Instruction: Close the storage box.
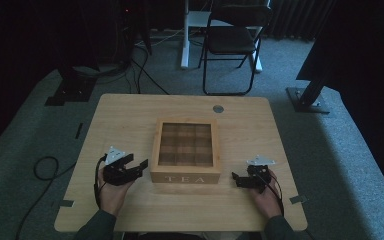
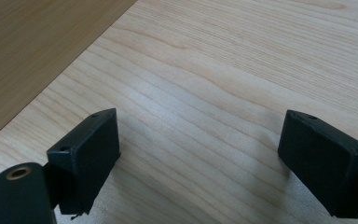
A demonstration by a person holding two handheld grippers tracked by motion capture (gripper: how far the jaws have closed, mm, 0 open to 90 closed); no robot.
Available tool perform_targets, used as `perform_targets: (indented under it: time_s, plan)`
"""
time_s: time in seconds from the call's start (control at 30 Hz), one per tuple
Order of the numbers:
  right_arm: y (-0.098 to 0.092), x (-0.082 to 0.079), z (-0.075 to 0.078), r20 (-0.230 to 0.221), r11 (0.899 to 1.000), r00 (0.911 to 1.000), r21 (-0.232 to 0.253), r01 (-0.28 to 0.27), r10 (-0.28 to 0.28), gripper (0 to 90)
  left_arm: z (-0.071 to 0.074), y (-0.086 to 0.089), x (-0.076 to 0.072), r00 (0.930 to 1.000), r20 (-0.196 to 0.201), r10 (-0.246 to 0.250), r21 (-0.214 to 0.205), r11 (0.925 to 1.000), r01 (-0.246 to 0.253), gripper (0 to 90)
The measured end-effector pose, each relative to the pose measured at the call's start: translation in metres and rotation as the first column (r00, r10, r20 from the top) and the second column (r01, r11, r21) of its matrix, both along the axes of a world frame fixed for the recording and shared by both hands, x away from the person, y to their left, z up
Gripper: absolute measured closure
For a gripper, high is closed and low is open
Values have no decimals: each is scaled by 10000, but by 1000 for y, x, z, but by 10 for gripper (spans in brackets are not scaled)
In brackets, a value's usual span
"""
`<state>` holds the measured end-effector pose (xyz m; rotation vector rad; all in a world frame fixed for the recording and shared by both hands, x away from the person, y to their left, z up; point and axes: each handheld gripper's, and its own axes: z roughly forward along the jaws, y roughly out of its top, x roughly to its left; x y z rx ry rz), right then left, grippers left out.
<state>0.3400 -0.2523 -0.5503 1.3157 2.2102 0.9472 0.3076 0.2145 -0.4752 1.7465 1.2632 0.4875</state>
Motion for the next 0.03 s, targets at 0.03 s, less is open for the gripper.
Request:
perform_targets:
  time_s: [0.03]
  plan:
    - [0, 0, 0, 2, 10000, 10000, 1, 0, 0, 122, 0, 0, 0, 10000, 0, 0, 0, 10000, 0, 333]
